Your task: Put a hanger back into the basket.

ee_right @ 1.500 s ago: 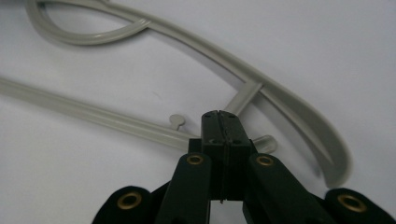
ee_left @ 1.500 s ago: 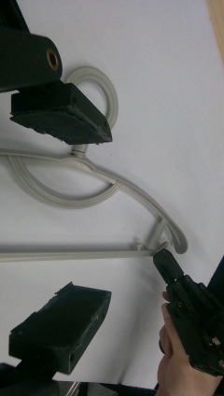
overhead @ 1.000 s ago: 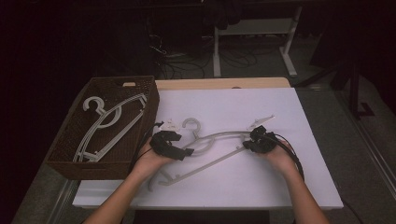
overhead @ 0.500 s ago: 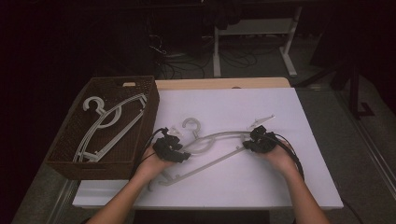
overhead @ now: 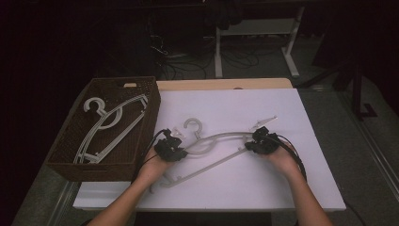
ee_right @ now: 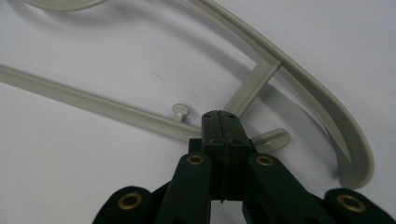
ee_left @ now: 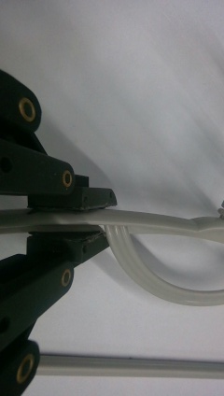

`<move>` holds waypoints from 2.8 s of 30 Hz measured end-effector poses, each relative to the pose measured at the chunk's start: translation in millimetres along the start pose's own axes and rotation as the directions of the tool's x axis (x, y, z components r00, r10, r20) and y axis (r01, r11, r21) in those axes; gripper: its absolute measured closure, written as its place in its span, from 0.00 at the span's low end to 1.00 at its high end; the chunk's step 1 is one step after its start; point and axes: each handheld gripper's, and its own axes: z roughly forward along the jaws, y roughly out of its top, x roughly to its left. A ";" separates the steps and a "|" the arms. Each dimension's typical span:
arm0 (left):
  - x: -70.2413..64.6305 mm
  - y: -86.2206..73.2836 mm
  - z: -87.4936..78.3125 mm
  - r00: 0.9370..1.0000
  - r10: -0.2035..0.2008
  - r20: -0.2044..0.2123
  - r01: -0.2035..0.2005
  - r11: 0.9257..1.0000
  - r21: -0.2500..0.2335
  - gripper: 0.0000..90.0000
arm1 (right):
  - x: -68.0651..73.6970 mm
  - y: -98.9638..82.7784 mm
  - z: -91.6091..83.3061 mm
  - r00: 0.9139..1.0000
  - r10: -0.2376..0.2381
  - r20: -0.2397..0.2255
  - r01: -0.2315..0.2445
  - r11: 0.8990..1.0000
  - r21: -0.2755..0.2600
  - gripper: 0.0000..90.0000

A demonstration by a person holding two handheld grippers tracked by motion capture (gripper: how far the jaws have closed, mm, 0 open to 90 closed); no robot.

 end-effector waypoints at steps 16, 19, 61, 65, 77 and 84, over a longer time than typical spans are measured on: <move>1.8 32.9 -34.8 0.999 -0.034 0.003 0.034 0.993 -0.113 0.90 | 12.6 -21.0 -50.3 0.997 0.047 -0.062 -0.055 0.988 -0.143 0.48; 2.1 46.1 -50.0 1.000 -0.019 -0.009 0.018 0.990 -0.139 0.90 | 13.5 -29.0 -53.4 0.997 0.043 -0.065 -0.052 0.987 -0.150 0.39; 184.9 -56.1 -245.2 0.919 -0.207 -0.335 0.127 0.961 -0.246 0.90 | 5.9 -34.6 -51.8 0.997 0.078 -0.011 -0.079 0.978 -0.192 0.00; 195.4 -75.7 -243.5 0.903 -0.224 -0.366 0.150 0.964 -0.221 0.90 | 5.2 -34.6 -51.2 0.997 0.079 -0.007 -0.078 0.979 -0.189 0.00; 212.7 -91.7 -222.5 0.876 -0.268 -0.401 0.211 0.960 -0.182 0.90 | 5.0 -35.4 -51.5 0.997 0.082 0.000 -0.080 0.979 -0.189 0.00; 217.1 -92.5 -218.9 0.871 -0.273 -0.407 0.225 0.961 -0.163 0.90 | 5.2 -36.4 -51.7 0.997 0.081 0.001 -0.079 0.979 -0.186 0.00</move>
